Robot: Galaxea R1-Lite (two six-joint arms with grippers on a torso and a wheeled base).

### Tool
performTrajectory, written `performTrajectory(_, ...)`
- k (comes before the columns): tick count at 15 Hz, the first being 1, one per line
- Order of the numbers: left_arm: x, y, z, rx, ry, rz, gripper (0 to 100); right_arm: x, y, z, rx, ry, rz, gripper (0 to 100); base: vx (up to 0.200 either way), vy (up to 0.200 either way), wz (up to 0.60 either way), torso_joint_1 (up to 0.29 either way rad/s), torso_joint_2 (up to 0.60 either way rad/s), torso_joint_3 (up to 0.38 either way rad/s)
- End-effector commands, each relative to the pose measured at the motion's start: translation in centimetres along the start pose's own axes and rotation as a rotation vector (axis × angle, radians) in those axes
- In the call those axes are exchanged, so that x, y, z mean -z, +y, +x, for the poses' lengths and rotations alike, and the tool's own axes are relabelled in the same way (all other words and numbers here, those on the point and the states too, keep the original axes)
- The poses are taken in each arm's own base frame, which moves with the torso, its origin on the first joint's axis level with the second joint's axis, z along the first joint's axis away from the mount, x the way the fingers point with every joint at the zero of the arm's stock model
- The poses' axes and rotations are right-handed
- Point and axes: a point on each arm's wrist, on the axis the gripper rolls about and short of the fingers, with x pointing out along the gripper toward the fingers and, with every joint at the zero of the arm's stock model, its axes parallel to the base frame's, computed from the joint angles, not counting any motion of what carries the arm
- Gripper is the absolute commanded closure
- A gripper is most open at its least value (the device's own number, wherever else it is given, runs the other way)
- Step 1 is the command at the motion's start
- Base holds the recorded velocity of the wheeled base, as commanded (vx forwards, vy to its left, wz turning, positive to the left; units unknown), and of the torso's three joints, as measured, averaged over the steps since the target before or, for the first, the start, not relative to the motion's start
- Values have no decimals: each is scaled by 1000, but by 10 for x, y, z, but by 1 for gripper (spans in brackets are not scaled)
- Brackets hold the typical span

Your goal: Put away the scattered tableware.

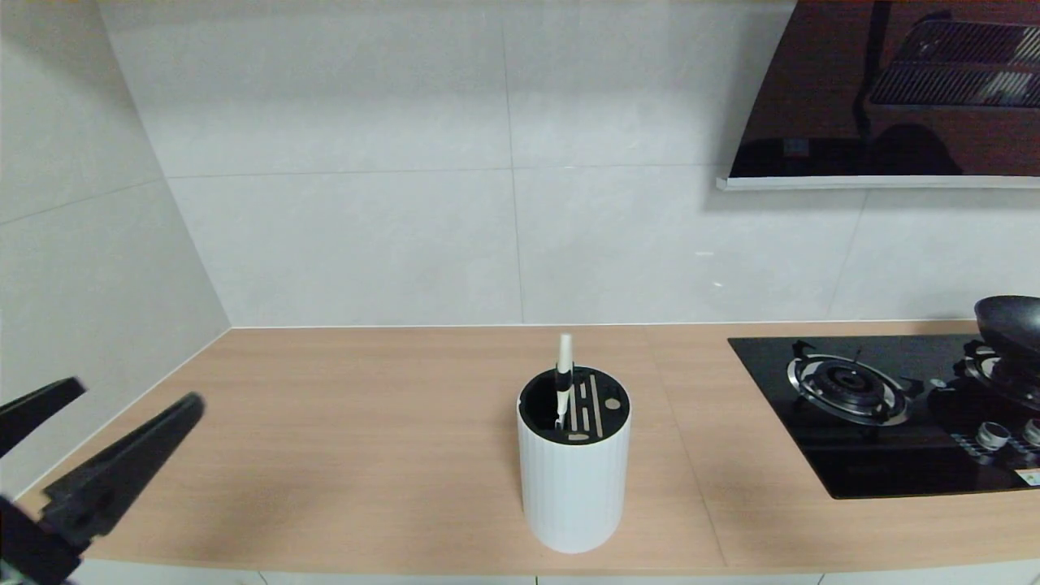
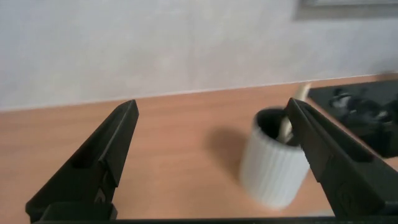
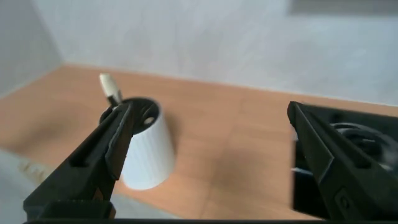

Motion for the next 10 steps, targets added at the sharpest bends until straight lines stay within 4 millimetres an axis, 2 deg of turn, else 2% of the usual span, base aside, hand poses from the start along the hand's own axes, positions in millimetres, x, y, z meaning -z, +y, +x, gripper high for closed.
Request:
performTrajectory(1,15,25,-82,-124,-119,-14,0,17,-2,-76,65,-131,-6,0,0,0,0,0,0,0)
performTrajectory(2,22,26,-99,-131,-131,-10,0,28,-3,-92,88,-120,-8,0,0,0,0,0,0,0)
performTrajectory(4,33,26,-125,-133,-130,-4,0,42,-3,-108,156,-106,-31,0,0,0,0,0,0,0)
performTrajectory(5,38,27,-130,-159,-100,1,0,47,-2,-113,193,-109,-41,0,0,0,0,0,0,0)
performTrajectory(8,35,23,-131,-300,-136,8,0,53,0,-110,345,-95,-49,0,0,0,0,0,0,0)
performTrajectory(10,46,14,-137,-400,-169,110,0,79,5,-112,430,-91,-117,0,0,0,0,0,0,0)
